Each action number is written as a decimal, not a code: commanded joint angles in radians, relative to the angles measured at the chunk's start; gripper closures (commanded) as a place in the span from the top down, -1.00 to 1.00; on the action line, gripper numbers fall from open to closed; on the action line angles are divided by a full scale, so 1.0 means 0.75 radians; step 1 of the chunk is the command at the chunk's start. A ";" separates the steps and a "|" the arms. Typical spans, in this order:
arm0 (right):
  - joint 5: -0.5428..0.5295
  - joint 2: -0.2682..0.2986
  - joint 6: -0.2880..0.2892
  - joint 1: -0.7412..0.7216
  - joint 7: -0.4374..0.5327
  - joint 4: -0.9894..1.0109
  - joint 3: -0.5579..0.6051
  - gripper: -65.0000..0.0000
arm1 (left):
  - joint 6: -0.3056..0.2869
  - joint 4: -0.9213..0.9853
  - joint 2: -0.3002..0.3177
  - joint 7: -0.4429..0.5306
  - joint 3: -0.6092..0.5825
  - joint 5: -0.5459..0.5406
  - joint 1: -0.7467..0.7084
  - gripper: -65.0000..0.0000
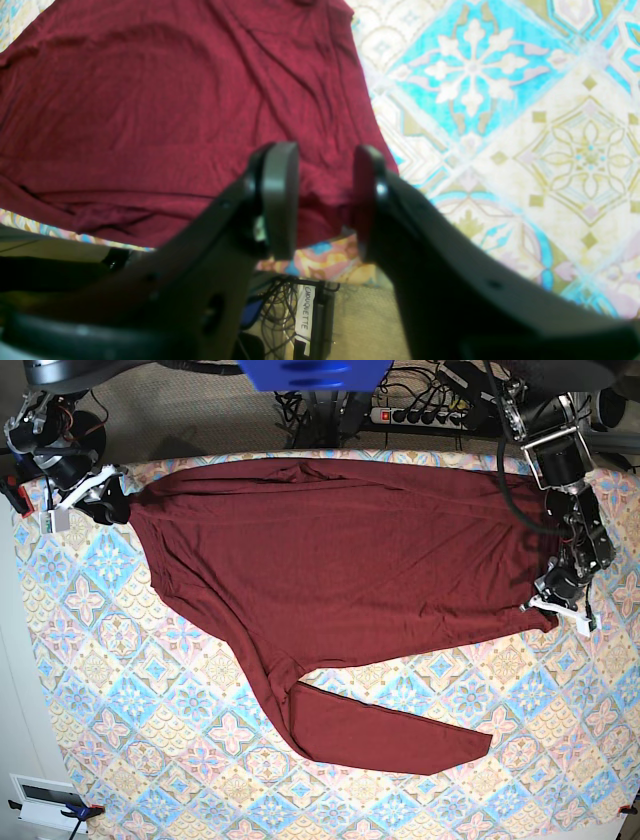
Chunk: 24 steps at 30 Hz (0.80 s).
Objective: Layout the t-shirt on the table in an organized manner, then fold the t-shirt properly
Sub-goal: 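Drag the grasped shirt side with the left gripper toward the shirt edge, then release the shirt edge with the right gripper and grasp the shirt side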
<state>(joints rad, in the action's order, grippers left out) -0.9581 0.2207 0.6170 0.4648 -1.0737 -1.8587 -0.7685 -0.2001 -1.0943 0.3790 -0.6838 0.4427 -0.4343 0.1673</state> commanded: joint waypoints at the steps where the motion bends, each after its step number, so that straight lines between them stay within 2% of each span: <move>1: -0.029 0.024 0.009 -0.005 0.027 -0.027 0.001 -0.46 | -0.004 -0.054 0.024 0.006 0.004 -0.011 0.001 -1.00; 3: -0.029 0.036 0.009 -0.034 0.027 -0.029 0.038 -0.46 | -0.004 -0.111 0.017 0.006 0.004 -0.011 -0.013 -1.00; 7: -0.023 0.167 0.007 -0.195 0.027 -0.017 0.179 -0.46 | -0.004 -0.230 -0.019 0.006 0.006 -0.011 -0.060 -1.00; 10: -0.008 0.220 0.005 -0.351 0.027 -0.010 0.312 -0.45 | -0.004 -0.271 -0.036 0.006 0.006 -0.011 -0.089 -1.00; 13: 0.112 0.237 0.005 -0.484 0.027 0.026 0.428 -0.45 | -0.004 -0.285 -0.058 0.006 0.016 -0.011 -0.105 -1.00; 18: 0.366 0.237 0.007 -0.649 0.035 0.139 0.631 -0.45 | -0.004 -0.303 -0.114 -0.002 0.155 -0.011 -0.114 -1.00; 24: 0.579 0.237 0.007 -0.832 0.048 0.288 0.844 -0.44 | -0.004 -0.303 -0.120 0.002 0.164 -0.011 -0.146 -1.00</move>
<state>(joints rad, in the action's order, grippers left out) -0.5102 0.3798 0.6209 -0.1364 -1.0622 -1.6291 -0.1280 -0.2020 -1.3014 0.2764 -0.6991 0.5621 -0.4355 0.0467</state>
